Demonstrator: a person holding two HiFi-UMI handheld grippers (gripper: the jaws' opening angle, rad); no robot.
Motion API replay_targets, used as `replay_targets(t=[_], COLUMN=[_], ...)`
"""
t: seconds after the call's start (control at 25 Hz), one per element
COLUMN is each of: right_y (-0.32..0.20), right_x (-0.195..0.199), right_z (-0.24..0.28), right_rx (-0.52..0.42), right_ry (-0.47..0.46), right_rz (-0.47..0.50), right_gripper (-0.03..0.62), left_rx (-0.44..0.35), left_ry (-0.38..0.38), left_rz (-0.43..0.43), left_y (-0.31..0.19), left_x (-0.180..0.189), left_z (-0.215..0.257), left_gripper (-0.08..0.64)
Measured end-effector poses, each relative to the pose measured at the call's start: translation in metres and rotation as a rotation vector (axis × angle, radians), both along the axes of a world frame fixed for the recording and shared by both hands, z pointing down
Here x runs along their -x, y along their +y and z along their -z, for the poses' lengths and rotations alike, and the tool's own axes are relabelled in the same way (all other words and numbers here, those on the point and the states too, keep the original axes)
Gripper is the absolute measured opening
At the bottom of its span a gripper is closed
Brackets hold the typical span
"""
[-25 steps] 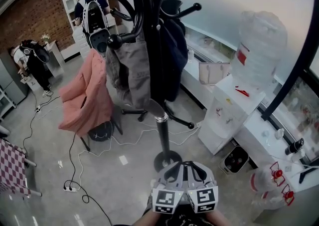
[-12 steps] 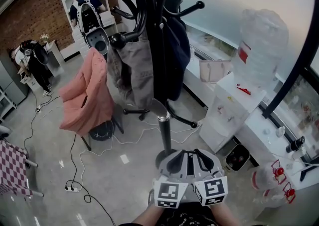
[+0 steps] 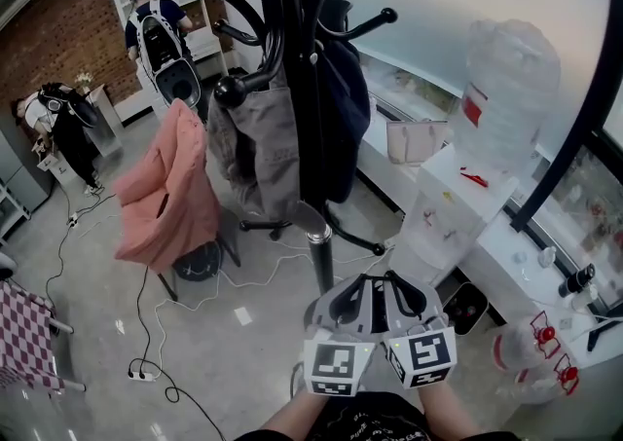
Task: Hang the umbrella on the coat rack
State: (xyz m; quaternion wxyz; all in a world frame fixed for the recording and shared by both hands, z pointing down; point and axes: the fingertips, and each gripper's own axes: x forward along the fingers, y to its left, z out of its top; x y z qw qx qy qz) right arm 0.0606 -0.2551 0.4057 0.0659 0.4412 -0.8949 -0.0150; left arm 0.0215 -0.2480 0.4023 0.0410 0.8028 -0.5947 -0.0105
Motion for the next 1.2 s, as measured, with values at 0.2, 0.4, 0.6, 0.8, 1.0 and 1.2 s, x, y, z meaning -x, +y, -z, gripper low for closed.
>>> replay_targets(t=[0.2, 0.4, 0.6, 0.8, 1.0, 1.2], right_y=[-0.009, -0.017, -0.024, -0.030, -0.039, -0.044], right_x=[0.001, 0.006, 0.004, 0.007, 0.005, 0.003], right_z=[0.016, 0.023, 0.029, 0.031, 0.030, 0.027], right_rx=[-0.005, -0.003, 0.002, -0.001, 0.010, 0.021], right_ry=[-0.023, -0.010, -0.015, -0.001, -0.006, -0.007], right_rz=[0.002, 0.018, 0.008, 0.005, -0.008, 0.002], right_gripper=[0.003, 0.003, 0.003, 0.003, 0.003, 0.003], left_rx=[-0.028, -0.030, -0.040, -0.041, -0.044, -0.039], left_ry=[-0.002, 0.012, 0.010, 0.001, -0.016, 0.020], left_rz=[0.001, 0.021, 0.011, 0.007, -0.004, 0.006], left_y=[-0.008, -0.017, -0.022, -0.029, -0.035, -0.037], left_x=[-0.001, 0.005, 0.004, 0.008, 0.005, 0.007], left_z=[0.014, 0.022, 0.027, 0.029, 0.030, 0.029], left_gripper=[0.009, 0.009, 0.009, 0.009, 0.009, 0.009])
